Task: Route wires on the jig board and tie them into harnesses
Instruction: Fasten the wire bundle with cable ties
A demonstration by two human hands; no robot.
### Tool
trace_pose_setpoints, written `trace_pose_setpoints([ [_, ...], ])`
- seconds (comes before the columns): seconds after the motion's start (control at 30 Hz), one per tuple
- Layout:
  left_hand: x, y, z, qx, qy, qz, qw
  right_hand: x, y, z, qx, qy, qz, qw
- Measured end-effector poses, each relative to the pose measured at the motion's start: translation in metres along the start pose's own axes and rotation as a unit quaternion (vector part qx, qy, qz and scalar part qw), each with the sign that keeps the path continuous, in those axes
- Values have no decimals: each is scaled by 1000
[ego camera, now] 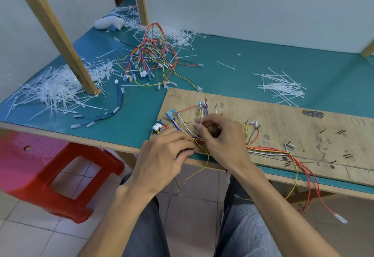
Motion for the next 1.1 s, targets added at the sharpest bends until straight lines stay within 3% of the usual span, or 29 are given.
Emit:
trace_pose_setpoints([
  [0.23, -5, -8, -13, 47, -36, 21, 998, -1, -1, 1, -37, 0, 7, 999],
  [0.4, 2, -5, -15, -65, 40, 61, 995, -3, 0, 1, -49, 6, -15, 999],
  [0.63, 12, 2, -13, -211, 115, 136, 961, -4, 7, 3, -13, 2, -49, 999],
  [1.1, 10, 6, -21, -253, 91, 135, 954, -4, 8, 2, -32, -26, -51, 998],
])
Point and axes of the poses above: each hand's wrist, its own z-axis away from the middle knuckle, its own x-axis out of the palm, y = z × x, the point moved 5 cm from there along -z, towards the middle knuckle, and after that the axes turned 8 degrees about y, right-handed, at the moved point
